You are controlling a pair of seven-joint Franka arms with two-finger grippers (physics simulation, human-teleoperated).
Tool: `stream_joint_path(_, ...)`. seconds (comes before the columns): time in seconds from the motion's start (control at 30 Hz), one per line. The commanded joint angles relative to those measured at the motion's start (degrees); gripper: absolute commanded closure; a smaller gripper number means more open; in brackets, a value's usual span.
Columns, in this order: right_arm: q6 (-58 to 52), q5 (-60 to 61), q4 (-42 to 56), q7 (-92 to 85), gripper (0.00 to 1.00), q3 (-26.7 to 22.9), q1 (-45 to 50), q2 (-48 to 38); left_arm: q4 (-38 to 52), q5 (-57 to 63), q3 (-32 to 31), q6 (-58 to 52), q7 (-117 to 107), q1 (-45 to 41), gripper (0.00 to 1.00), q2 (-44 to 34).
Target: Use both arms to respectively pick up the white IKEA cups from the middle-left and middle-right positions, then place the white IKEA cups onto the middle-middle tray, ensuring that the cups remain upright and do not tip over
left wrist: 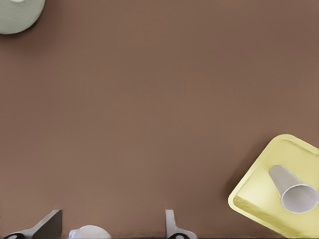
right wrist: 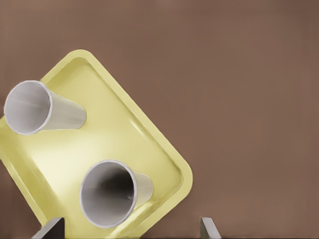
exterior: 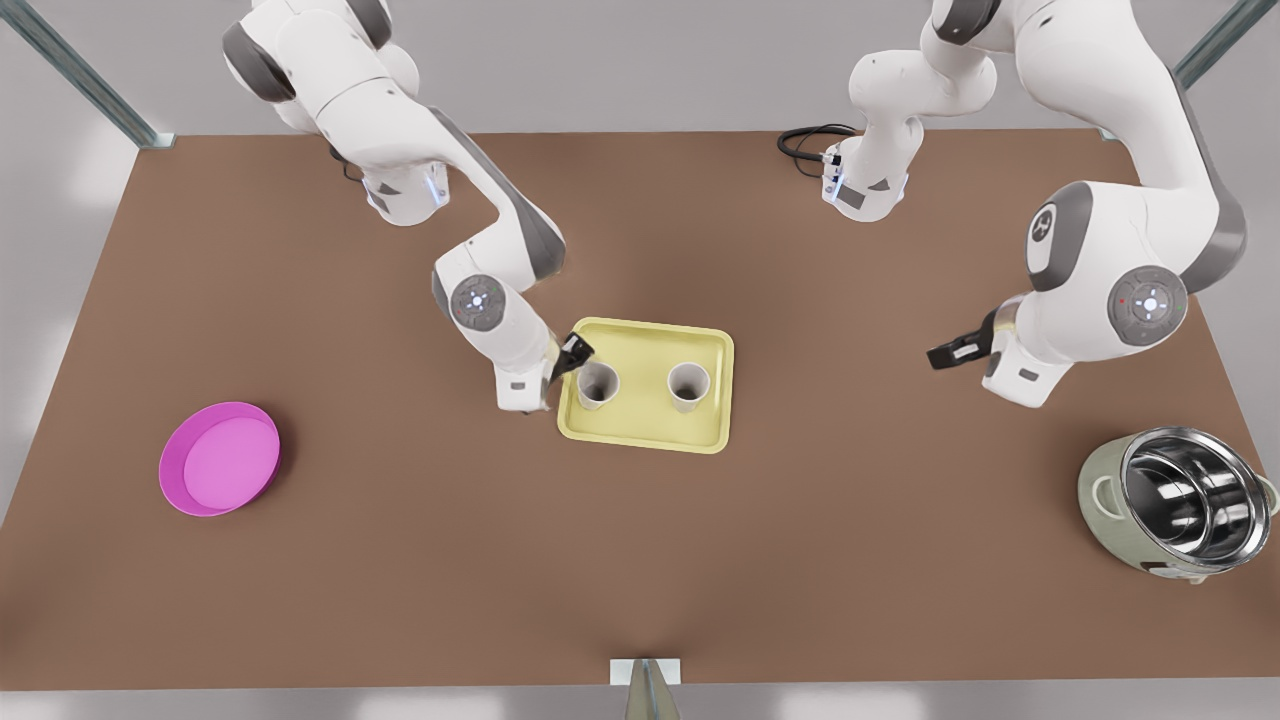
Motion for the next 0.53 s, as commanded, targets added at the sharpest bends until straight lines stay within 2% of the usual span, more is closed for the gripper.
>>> stream_joint_path(0.0, -28.74, 0.36, 4.13, 0.12, 0.00, -1.47, -6.65, -0.52, -0.10, -1.48, -0.23, -1.41, 27.22, -0.10, 0.00, 0.06)
stream_joint_path(0.03, -31.12, -9.46, 4.04, 0.38, 0.00, -3.75, -9.91, 0.54, -0.10, -1.48, -0.23, -0.54, 27.22, 0.43, 0.00, 0.58)
stream_joint_path(0.1, -30.94, -14.49, 8.08, 0.12, 0.00, -12.54, -10.44, 2.56, -0.10, -1.40, -0.14, 0.17, 27.48, 0.95, 0.00, 0.93)
stream_joint_path(0.13, -31.12, -14.58, 8.18, 0.65, 0.00, -13.07, -11.49, 1.95, -0.10, -1.57, -0.14, 0.08, 27.57, 0.95, 0.00, 0.93)
stream_joint_path(0.2, -36.83, -14.85, 7.56, 11.81, 0.00, -13.34, -11.14, -6.40, -0.02, -1.22, -0.05, 0.17, 27.57, 1.22, 0.00, 1.29)
stream_joint_path(0.27, -37.18, -14.58, 7.03, 12.34, 0.00, -13.33, -12.90, -13.34, -0.10, -1.40, -0.05, 0.17, 27.57, 1.66, 0.00, 1.20)
stream_joint_path(0.37, -39.02, -14.67, 7.03, 11.46, 0.00, -13.25, -14.65, -16.77, -0.28, -1.48, -0.23, -0.18, 27.57, 1.57, 0.00, 0.93)
stream_joint_path(0.5, -39.03, -14.41, 7.03, 11.37, 0.00, -13.33, -14.66, -16.69, -0.28, -1.48, -0.23, -0.18, 27.57, 1.48, 0.00, 1.11)
